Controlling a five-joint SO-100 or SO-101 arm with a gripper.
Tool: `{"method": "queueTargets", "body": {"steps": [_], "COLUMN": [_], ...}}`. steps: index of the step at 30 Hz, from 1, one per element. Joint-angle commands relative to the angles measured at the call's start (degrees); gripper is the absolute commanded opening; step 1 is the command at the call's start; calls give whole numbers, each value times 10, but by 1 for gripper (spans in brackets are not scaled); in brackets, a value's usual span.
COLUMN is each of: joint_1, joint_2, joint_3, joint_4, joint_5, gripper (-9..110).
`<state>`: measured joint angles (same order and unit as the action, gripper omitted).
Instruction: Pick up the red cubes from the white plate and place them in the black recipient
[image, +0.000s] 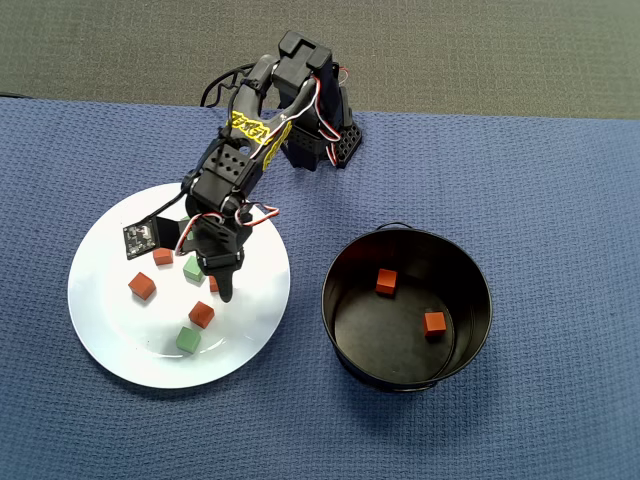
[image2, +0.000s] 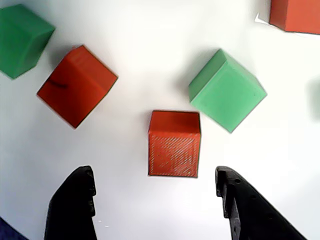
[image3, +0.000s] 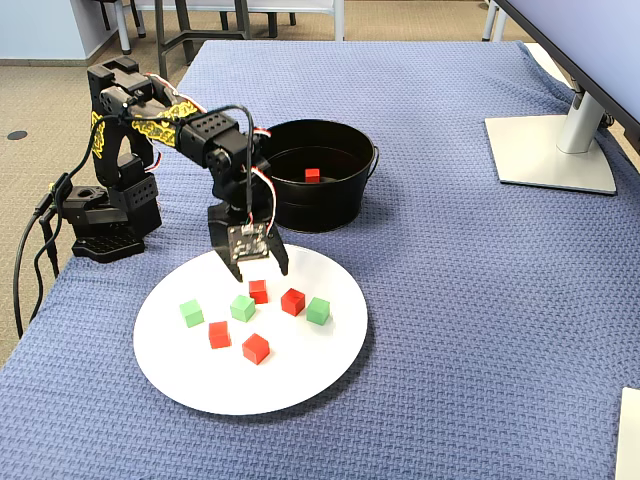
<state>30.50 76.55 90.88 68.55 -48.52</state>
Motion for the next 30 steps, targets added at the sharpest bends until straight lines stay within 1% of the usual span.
{"method": "queueTargets", "body": {"steps": [1, 12, 15, 18, 23, 25, 30], "joint_1": [12, 11, 11, 11, 15, 18, 0], "joint_2": [-5, -54, -62, -63, -21, 14, 126], "joint_3": [-29, -32, -38, -38, -46, -66, -134], "joint_4": [-19, -51, -52, -55, -54, -34, 67], "joint_5": [-8, -28, -28, -26, 18, 46, 107], "gripper": [24, 19, 13, 0, 0, 0, 0]}}
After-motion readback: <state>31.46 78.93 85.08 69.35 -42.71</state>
